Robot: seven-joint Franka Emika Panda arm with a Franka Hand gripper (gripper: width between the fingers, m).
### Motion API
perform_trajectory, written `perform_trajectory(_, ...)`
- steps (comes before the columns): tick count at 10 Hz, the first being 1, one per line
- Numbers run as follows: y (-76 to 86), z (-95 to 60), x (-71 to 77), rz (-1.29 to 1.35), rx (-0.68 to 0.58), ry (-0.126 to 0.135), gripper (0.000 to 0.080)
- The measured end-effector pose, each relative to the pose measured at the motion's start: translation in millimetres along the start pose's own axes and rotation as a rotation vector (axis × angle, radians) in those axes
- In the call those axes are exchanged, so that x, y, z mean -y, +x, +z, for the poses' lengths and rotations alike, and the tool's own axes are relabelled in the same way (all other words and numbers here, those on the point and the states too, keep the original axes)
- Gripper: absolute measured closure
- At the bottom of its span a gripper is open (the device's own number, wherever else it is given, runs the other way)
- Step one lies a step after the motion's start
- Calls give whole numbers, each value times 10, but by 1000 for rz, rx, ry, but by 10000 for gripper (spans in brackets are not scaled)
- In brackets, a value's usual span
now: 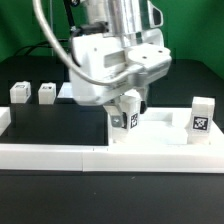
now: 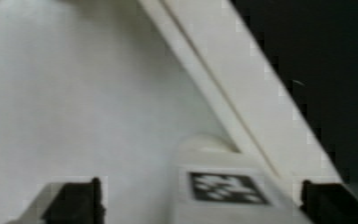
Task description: Assemble square table
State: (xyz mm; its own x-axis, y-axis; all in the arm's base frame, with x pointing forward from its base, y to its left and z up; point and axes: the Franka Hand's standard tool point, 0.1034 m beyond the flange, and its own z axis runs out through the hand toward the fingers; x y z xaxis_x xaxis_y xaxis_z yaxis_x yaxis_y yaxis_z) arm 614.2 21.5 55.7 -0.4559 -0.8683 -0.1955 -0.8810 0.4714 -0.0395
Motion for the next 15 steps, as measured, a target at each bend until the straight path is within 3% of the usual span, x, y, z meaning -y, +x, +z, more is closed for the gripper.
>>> perform_trajectory(1,-4,0,-13,-162,2,-19,173)
perform_trajectory(3,-58,33,-128,-484,-29,-69,157)
perform_trajectory(7,-26,26,-105,-722,-23,-71,150)
perform_trajectory(8,-10,-27,-89,-879,-21,-102,150)
perform_trajectory(10,-61,-137,-11,-1180,-36,-96,150)
perform_trajectory(15,-33,-122,8,-1603,-41,-114,150)
